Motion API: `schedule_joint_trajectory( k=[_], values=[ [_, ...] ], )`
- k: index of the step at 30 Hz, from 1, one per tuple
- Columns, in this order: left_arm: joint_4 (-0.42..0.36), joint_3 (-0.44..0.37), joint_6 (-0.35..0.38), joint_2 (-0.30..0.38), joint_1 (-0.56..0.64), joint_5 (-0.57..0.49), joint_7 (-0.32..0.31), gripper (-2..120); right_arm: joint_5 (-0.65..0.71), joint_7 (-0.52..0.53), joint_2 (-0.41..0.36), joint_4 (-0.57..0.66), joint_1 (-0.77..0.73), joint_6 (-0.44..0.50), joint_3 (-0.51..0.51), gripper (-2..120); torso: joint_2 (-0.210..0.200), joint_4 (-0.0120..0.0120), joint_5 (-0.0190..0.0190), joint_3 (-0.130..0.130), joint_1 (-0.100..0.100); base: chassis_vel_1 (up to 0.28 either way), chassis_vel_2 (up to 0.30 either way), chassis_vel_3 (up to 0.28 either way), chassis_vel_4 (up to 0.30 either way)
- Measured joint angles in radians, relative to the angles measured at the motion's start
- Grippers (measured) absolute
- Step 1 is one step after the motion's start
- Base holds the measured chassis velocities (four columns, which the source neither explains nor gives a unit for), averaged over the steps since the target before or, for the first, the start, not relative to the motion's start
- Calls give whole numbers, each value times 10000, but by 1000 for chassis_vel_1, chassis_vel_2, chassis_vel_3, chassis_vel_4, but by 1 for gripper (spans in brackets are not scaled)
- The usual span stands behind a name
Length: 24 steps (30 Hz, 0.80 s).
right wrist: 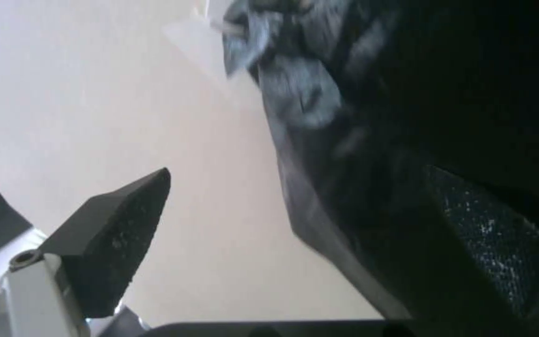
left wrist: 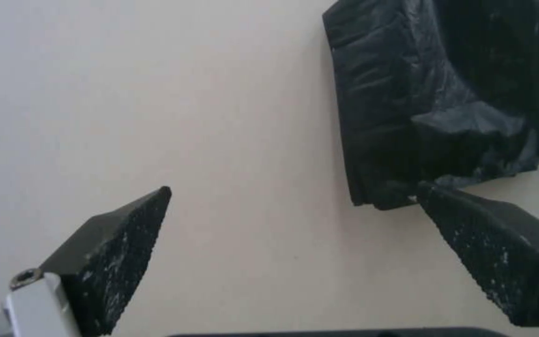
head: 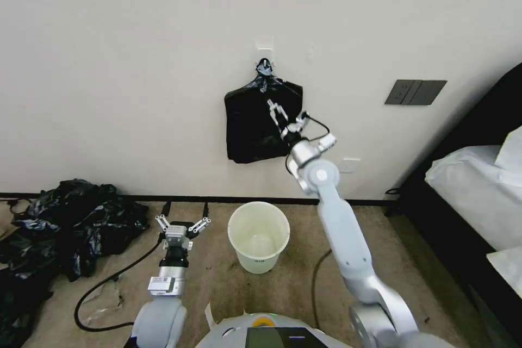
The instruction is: Place a trash bag onto the trash bin.
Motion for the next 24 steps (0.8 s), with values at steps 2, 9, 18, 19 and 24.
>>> schedule_joint_trajectory(
  k=[2,9,18,19,24],
  values=[
    [-28,-47,0,36,41,21,-1,100,164,53,243,-470,516,47,60,100,-1,1,-1,0,0,0,0,0,0],
    [-96,-173,-6,32,33,27,-17,100,205,118,572,-1218,1206,147,-21,100,-1,-2,-1,-1,0,0,0,0,0],
    [-58,-89,-12,-7,-103,113,-122,100,-153,116,864,-2101,1843,284,-84,89,0,-2,0,0,0,0,0,0,0],
    [-54,-58,-8,-30,-104,146,-165,100,-168,114,866,-2138,1880,310,-83,84,-1,0,0,0,0,0,0,0,0],
    [-63,52,12,-108,-107,152,-222,100,-162,93,857,-2097,1892,372,-2,65,-1,-2,1,-1,0,0,0,0,0]
  ],
)
